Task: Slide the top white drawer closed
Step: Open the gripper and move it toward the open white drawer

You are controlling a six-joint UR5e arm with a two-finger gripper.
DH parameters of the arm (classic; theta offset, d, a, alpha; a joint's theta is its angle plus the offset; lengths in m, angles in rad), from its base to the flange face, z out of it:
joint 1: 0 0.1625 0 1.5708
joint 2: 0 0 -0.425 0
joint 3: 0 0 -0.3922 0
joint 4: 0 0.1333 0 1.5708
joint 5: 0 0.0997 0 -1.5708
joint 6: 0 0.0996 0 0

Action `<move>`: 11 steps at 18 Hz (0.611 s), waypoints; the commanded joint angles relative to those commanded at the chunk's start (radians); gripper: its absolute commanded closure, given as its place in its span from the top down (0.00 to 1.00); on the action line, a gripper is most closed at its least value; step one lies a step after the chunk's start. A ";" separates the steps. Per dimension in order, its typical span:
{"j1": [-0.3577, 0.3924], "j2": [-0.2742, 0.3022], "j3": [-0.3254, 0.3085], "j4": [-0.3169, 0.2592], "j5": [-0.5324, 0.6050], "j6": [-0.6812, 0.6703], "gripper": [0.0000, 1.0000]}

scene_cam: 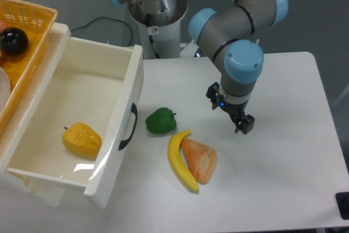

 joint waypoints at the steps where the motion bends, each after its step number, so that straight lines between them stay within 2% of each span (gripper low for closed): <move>1: 0.000 -0.002 0.002 0.000 0.000 0.000 1.00; 6: -0.029 -0.006 0.005 0.000 -0.002 -0.006 1.00; 11: -0.026 -0.009 -0.063 0.061 -0.063 -0.017 1.00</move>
